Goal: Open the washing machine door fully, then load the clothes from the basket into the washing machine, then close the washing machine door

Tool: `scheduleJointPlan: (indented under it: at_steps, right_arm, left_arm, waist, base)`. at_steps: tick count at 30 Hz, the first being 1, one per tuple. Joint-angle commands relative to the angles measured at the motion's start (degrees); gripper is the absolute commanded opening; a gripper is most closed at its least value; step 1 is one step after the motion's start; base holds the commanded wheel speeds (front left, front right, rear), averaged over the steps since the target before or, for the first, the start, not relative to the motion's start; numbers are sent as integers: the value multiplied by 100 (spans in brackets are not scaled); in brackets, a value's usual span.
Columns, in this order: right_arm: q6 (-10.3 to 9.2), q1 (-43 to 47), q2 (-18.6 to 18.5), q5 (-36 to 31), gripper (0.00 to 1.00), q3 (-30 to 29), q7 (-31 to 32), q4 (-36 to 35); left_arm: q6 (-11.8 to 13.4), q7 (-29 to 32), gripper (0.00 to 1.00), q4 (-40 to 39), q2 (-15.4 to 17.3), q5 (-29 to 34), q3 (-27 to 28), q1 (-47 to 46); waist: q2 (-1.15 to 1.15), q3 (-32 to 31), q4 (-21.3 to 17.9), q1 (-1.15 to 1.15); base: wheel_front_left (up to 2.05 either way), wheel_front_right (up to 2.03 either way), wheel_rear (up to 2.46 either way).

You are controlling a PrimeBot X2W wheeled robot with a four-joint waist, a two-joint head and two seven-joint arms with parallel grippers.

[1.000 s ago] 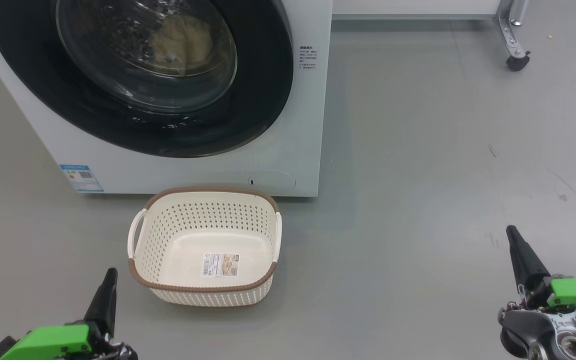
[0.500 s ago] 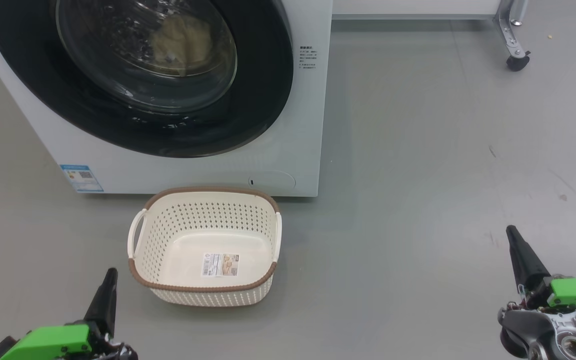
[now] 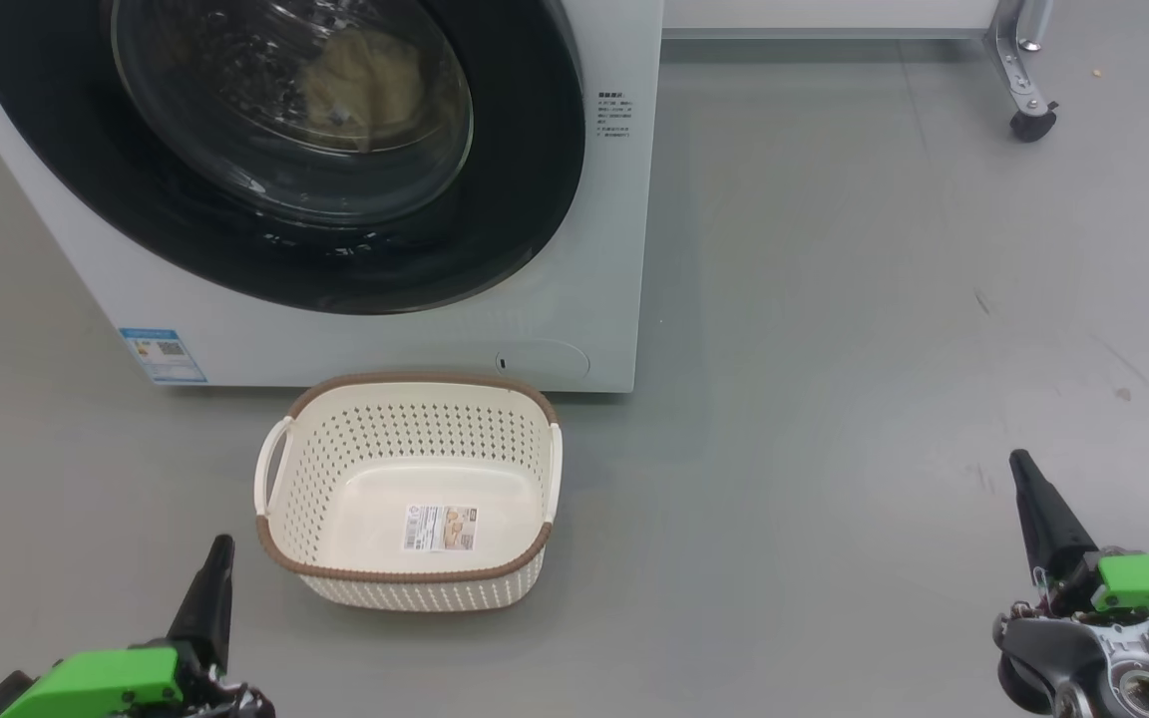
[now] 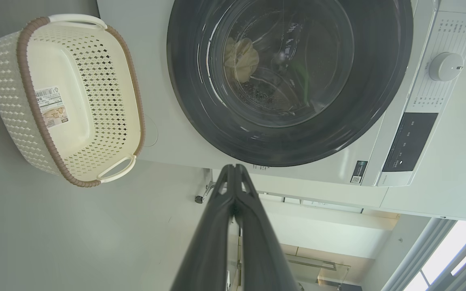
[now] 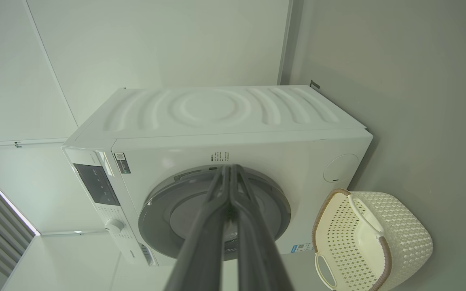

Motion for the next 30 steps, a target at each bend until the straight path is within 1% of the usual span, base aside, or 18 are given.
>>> scheduleJointPlan:
  at_steps: [1,30]
  right_arm:
    - [-15,-310,-11,44,0,87,32,-183]
    - [-15,-310,-11,45,0,88,32,-183]
  left_arm:
    - [-3,52,0,-172,55,-4,241,-276]
    - [-3,65,0,-172,43,10,258,-277]
  waist:
    - [0,0,0,0]
    - [0,0,0,0]
  base:
    - [0,0,0]
    - [0,0,0]
